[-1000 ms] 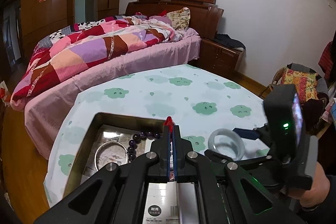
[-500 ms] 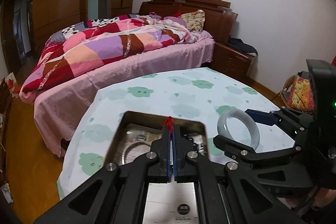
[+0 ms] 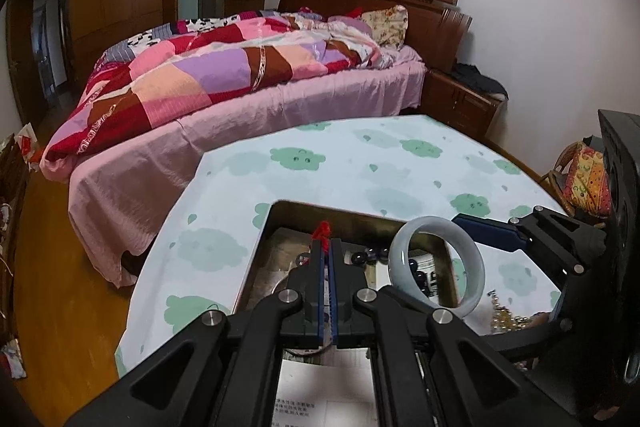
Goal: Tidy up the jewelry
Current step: 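Release the red tassel into the tin with the left tool while the right tool lowers the jade bangle in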
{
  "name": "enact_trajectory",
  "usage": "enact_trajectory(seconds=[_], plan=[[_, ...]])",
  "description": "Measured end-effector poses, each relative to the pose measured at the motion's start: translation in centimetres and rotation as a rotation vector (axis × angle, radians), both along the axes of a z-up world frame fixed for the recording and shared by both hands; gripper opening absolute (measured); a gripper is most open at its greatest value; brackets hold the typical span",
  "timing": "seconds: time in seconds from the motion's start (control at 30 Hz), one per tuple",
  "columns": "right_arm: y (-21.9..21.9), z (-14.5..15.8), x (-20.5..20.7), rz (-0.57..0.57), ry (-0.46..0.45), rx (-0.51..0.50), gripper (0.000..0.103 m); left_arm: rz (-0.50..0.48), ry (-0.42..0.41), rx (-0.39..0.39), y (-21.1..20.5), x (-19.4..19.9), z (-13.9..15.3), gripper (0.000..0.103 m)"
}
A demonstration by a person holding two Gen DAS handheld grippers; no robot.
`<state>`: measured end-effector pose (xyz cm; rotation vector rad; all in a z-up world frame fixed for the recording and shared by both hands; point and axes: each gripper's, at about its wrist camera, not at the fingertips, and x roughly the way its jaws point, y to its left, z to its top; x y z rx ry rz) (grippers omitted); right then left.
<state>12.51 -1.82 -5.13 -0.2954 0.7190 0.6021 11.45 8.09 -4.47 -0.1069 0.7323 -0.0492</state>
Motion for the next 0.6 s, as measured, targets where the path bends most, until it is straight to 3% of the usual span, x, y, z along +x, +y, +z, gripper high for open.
enact_trajectory(seconds=[0.6], plan=[[1.6,-2.1,0.4,0.009,0.009,-0.078,0.077,-0.006,0.071,0.044,-0.1,1.2,-1.4,0.001]])
